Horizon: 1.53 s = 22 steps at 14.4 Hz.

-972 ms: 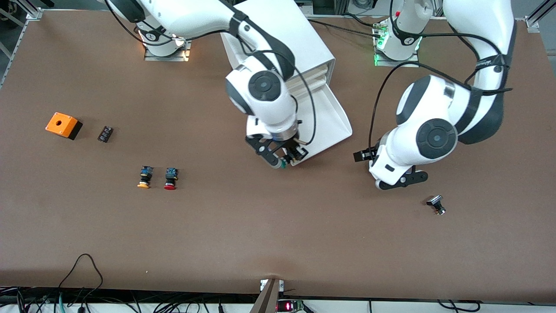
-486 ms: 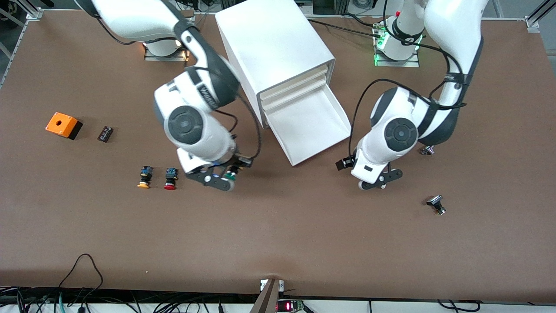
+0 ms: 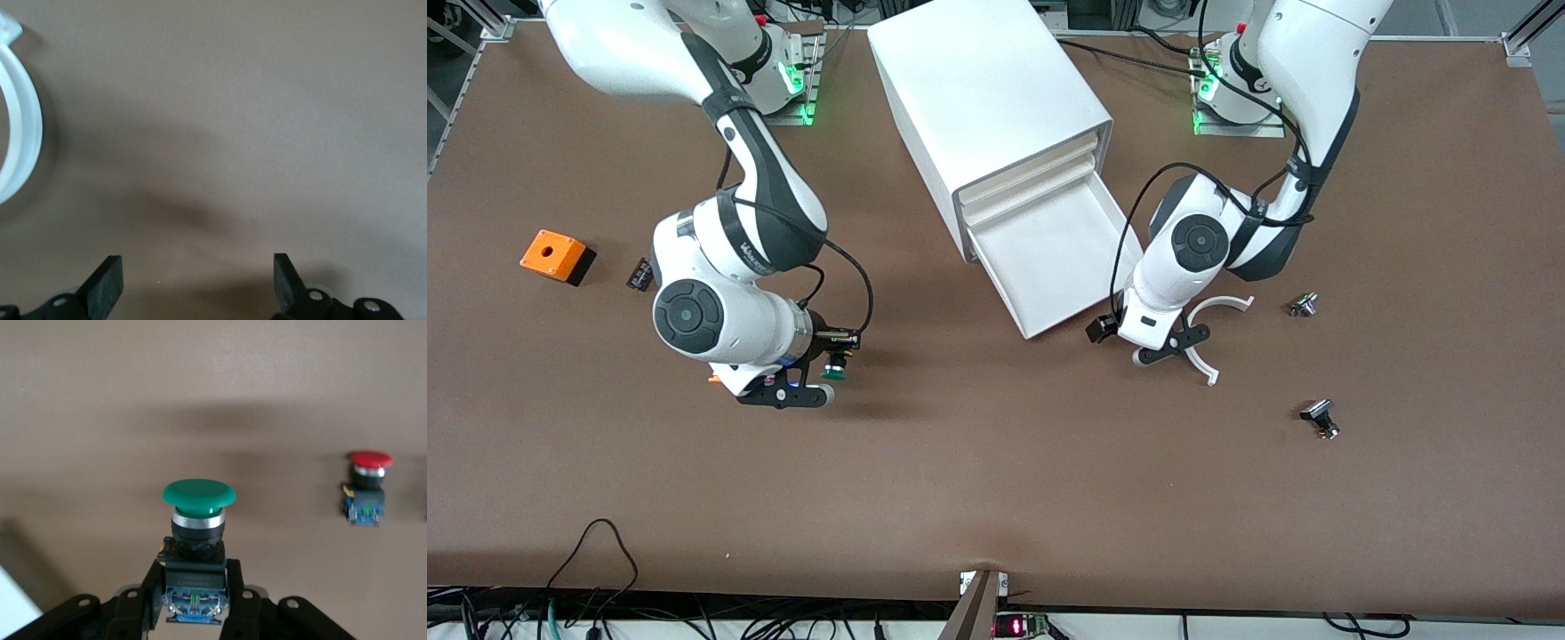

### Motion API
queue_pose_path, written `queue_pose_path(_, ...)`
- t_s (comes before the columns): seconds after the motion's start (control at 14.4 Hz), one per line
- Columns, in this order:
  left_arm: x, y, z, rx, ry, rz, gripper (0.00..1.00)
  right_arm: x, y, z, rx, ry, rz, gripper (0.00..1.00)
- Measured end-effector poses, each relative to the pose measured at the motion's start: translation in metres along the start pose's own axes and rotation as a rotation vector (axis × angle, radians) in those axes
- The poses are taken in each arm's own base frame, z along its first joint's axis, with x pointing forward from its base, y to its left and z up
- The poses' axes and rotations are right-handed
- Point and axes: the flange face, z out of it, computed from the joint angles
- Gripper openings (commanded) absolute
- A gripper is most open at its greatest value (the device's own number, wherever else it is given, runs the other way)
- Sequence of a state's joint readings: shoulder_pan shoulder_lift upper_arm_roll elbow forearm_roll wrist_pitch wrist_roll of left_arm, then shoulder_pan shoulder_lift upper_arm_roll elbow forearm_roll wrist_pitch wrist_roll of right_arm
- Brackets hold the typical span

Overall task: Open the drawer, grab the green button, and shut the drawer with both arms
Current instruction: 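Lower the button with the right gripper while the left gripper shuts the drawer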

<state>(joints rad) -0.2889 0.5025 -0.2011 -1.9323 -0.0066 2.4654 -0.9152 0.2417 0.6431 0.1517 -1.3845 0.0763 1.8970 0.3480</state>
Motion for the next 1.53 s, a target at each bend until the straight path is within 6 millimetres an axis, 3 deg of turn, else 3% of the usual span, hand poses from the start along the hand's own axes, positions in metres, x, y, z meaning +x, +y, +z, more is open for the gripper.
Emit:
queue_pose_path(0.35, -0.052, 0.018, 0.019, 0.040, -0.029, -0.062, 0.99, -0.022, 0.029, 0.088, 0.012, 0.088, -0.059, 0.00)
queue_pose_path(0.56, -0.070, 0.022, 0.025, 0.085, -0.057, -0.060, 0.99, -0.039, 0.041, 0.129, 0.011, 0.117, -0.083, 0.01)
queue_pose_path(0.62, -0.075, 0.023, 0.025, 0.099, -0.068, -0.057, 0.99, -0.043, 0.043, 0.136, 0.010, 0.115, -0.084, 0.28)
queue_pose_path(0.69, -0.082, 0.024, 0.026, 0.115, -0.082, -0.049, 0.99, -0.045, 0.045, 0.140, 0.008, 0.113, -0.083, 0.73)
queue_pose_path(0.76, -0.089, 0.026, 0.026, 0.127, -0.095, -0.040, 0.99, -0.045, 0.046, 0.141, 0.008, 0.113, -0.082, 1.00)
queue_pose_path(0.97, -0.118, 0.038, 0.026, 0.142, -0.124, -0.015, 0.99, -0.042, 0.046, 0.125, 0.015, 0.141, -0.080, 1.00)
queue_pose_path(1.18, -0.144, 0.048, 0.025, 0.145, -0.143, -0.011, 0.99, -0.041, 0.044, 0.085, 0.019, 0.180, -0.082, 1.00)
queue_pose_path(1.32, -0.156, 0.053, 0.025, 0.147, -0.153, -0.005, 0.99, -0.039, 0.061, 0.048, 0.002, 0.193, -0.091, 1.00)
queue_pose_path(1.53, -0.167, 0.056, 0.025, 0.152, -0.162, 0.007, 0.99, -0.032, 0.105, -0.006, -0.025, 0.252, -0.094, 1.00)
